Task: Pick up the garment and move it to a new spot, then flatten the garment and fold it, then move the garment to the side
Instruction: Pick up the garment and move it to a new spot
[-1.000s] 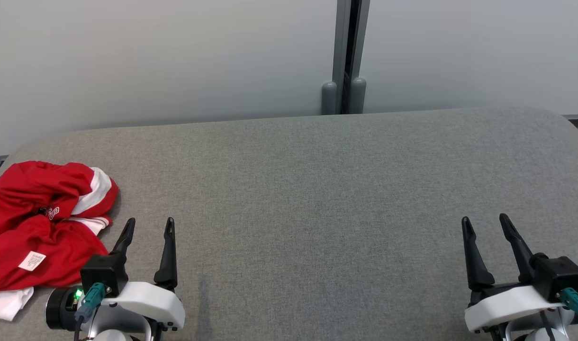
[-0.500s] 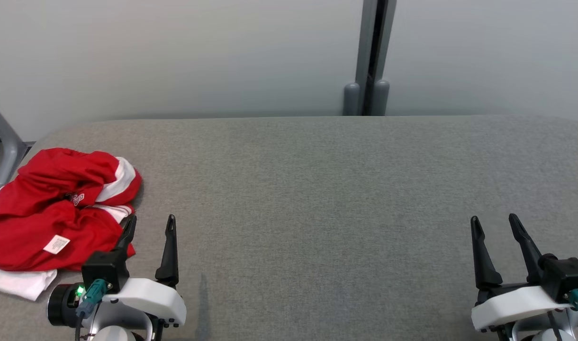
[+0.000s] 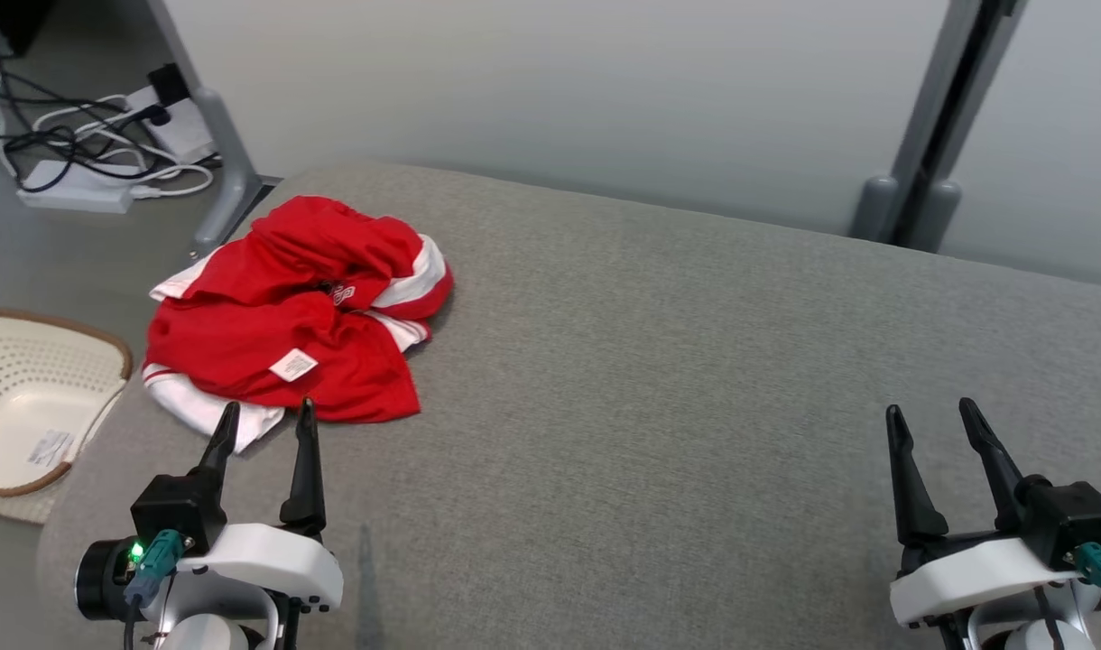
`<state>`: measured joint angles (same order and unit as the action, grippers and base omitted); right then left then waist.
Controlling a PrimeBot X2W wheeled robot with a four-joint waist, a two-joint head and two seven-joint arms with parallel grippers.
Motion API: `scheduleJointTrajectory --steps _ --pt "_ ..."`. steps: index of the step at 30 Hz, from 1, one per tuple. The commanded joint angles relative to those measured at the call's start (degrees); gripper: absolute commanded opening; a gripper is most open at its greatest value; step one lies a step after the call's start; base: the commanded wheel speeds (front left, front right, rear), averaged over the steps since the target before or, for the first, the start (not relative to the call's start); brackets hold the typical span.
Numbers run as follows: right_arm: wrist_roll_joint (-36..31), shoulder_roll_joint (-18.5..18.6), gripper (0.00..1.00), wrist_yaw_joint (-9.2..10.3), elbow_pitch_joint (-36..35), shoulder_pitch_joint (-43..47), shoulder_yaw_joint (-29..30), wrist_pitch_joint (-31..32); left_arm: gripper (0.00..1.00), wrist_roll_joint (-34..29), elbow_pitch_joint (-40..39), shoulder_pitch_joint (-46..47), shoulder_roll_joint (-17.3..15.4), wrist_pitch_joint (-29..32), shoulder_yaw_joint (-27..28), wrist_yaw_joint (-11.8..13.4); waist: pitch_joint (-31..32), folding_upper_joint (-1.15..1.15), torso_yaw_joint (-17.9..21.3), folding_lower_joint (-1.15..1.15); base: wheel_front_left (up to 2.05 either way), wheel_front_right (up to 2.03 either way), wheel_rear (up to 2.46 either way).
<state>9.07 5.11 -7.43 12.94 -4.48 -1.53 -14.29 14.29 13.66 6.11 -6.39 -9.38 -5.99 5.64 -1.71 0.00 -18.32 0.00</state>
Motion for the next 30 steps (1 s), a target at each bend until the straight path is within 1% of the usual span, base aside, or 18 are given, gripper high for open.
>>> scheduleJointTrajectory --steps 1,6,11,30 --pt "-0.4 0.1 1.0 -0.1 -0.4 -0.5 -0.1 0.1 1.0 0.5 -0.1 0.6 -0.1 -0.3 0.2 0.4 -0.6 0.0 -4.5 0.0 0.0 0.0 0.0" --pt "-0.4 0.1 1.0 -0.1 -0.5 -0.9 -1.5 0.6 1.0 1.1 -0.2 0.3 -0.2 -0.7 0.6 0.9 -0.8 0.0 -7.8 0.0 0.0 0.0 0.0" --pt "-0.8 0.2 1.0 -0.08 -0.6 -1.0 -2.1 0.6 1.0 1.6 0.0 0.1 -0.2 -0.9 0.7 1.0 -1.0 0.0 -9.3 0.0 0.0 0.0 0.0" --pt "-0.6 -0.1 1.0 -0.07 -1.0 -1.0 -2.2 0.8 1.0 2.4 -0.1 1.1 -0.6 -1.3 0.1 1.5 -1.5 0.0 -9.9 0.0 0.0 0.0 0.0"
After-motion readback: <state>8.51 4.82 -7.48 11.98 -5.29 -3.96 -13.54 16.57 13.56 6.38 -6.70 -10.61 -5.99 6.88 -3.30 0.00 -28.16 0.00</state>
